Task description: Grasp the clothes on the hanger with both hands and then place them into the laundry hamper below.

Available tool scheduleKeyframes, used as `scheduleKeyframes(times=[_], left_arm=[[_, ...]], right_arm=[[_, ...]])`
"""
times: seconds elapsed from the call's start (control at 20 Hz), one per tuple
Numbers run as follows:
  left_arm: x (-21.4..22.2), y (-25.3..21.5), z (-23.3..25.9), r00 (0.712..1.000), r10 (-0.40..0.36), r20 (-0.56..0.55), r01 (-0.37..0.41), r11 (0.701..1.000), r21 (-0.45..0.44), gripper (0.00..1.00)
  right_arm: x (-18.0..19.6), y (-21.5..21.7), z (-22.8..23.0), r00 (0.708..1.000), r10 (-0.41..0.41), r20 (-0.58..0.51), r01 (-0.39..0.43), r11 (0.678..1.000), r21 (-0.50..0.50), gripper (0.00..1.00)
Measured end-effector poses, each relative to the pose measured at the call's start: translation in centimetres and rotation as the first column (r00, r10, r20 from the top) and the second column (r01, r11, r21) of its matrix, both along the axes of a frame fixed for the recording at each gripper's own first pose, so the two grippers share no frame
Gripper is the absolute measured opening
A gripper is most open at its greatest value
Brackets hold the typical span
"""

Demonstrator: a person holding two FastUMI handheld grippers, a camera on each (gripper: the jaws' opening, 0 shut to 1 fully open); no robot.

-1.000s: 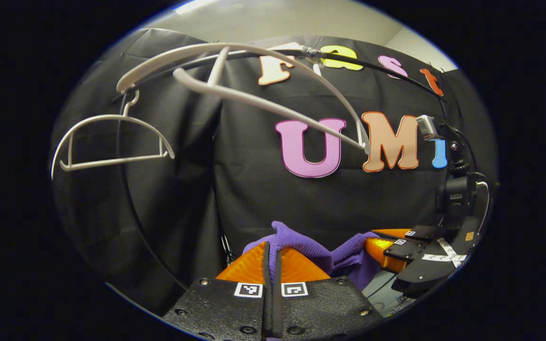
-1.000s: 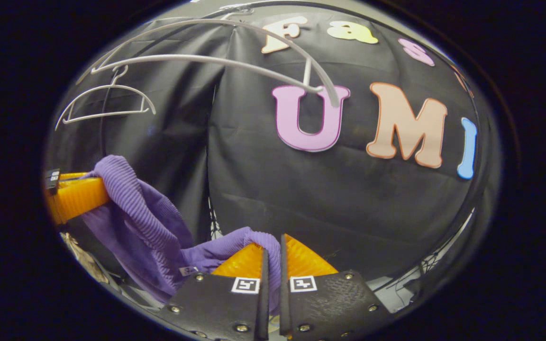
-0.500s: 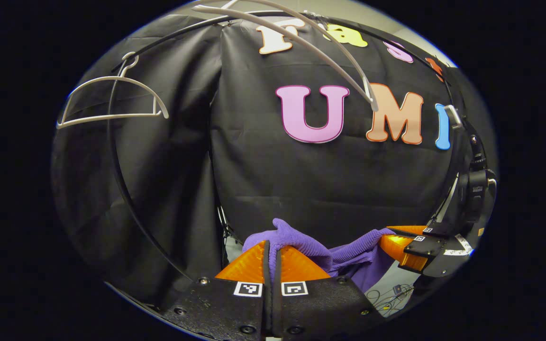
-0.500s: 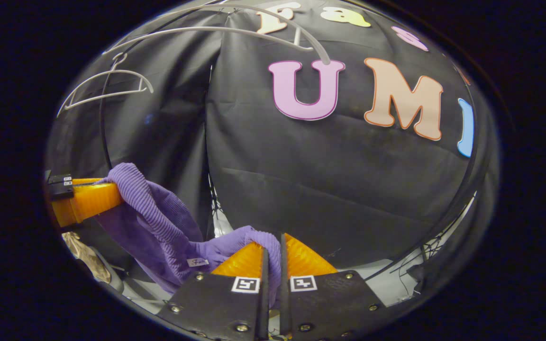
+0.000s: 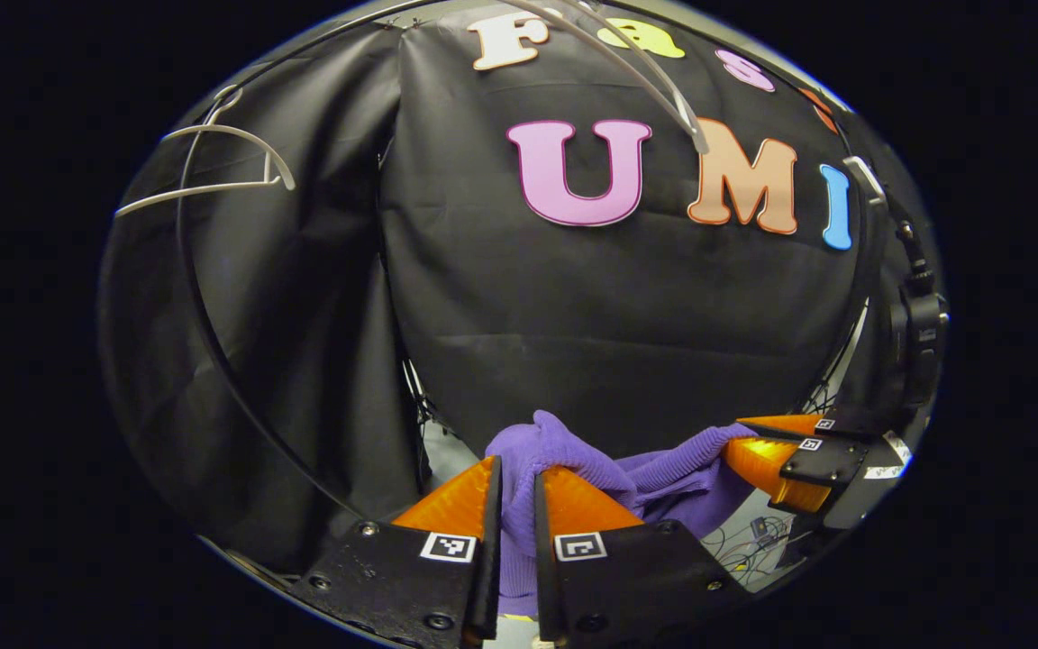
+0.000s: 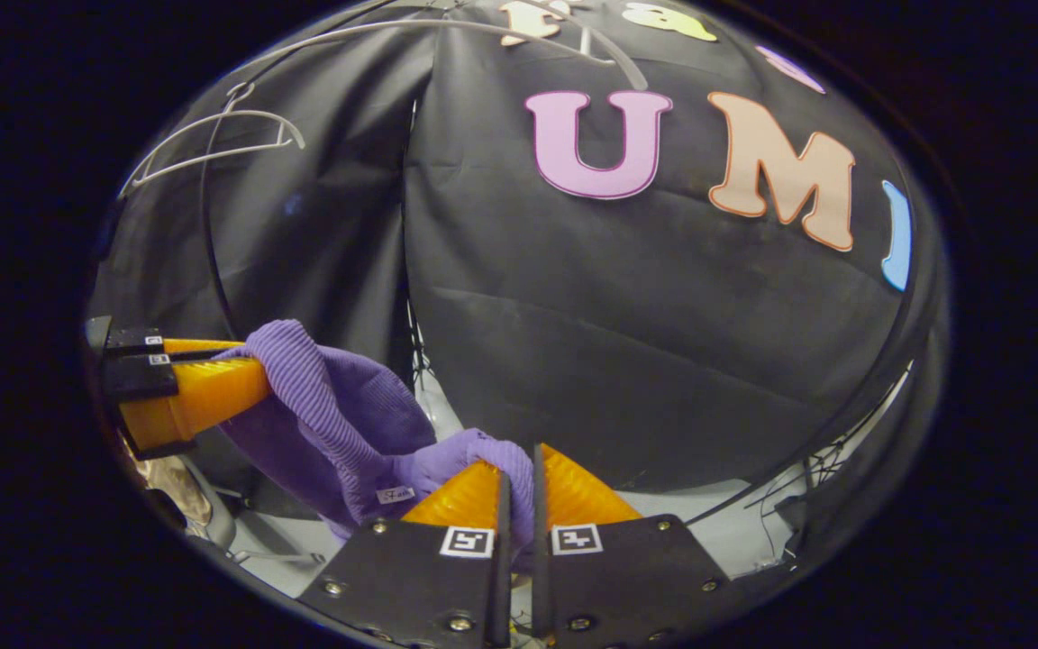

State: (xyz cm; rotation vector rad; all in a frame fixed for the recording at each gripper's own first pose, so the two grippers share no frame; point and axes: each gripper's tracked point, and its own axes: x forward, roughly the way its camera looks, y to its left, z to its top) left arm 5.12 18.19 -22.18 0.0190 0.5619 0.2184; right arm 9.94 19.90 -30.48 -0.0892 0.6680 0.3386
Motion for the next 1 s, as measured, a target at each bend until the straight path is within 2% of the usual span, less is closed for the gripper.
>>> scheduleKeyframes(times=[0.1,0.2,0.25,0.35,0.5,0.6,0.7,0.8,0.85,1.0], left_arm=[[-0.1,-0.3,-1.0,1.000,0.002,-0.030,-0.002,1.000,-0.007,0.22],[-0.1,-0.6,-1.5,0.999,0.001,-0.051,-0.001,1.000,-0.008,0.44],[0.0,-0.6,-1.9,0.998,0.003,-0.065,-0.004,1.000,-0.004,0.41],[0.0,-0.6,-2.7,0.996,0.009,-0.091,-0.009,1.000,0.004,0.51],[-0.9,0.1,-4.0,0.991,0.028,-0.132,-0.027,1.000,0.013,0.55],[-1.3,0.6,-4.3,0.991,0.040,-0.131,-0.037,0.999,0.028,0.67],[-1.0,0.6,-3.5,0.993,0.040,-0.113,-0.035,0.998,0.042,0.72],[-0.6,0.7,-2.7,0.994,0.036,-0.099,-0.032,0.999,0.043,0.68],[-0.6,0.5,-2.6,0.995,0.034,-0.094,-0.030,0.999,0.042,0.71],[-0.2,0.2,-1.5,0.998,0.017,-0.067,-0.014,0.999,0.047,0.71]], right_arm=[[-0.5,-0.1,-1.0,1.000,0.010,-0.027,-0.010,1.000,-0.013,0.11],[-0.7,-0.1,-1.8,0.999,0.017,-0.049,-0.017,1.000,-0.016,0.13],[-1.0,-0.2,-2.0,0.998,0.015,-0.057,-0.016,1.000,-0.019,0.17],[-1.3,-0.2,-2.0,0.998,0.015,-0.067,-0.016,1.000,-0.013,0.19],[-1.1,-0.3,-1.7,0.999,0.010,-0.051,-0.010,1.000,-0.004,0.22],[-1.2,-0.4,-1.2,0.999,0.007,-0.043,-0.007,1.000,-0.004,0.22],[-1.2,-0.3,-1.1,0.999,0.007,-0.042,-0.007,1.000,0.000,0.22],[-1.2,-0.2,-1.0,0.999,0.006,-0.039,-0.006,1.000,0.003,0.22],[-1.2,-0.2,-0.9,0.999,0.005,-0.038,-0.005,1.000,0.005,0.22],[-1.2,-0.3,0.1,1.000,-0.004,-0.018,0.005,1.000,0.016,0.22]])
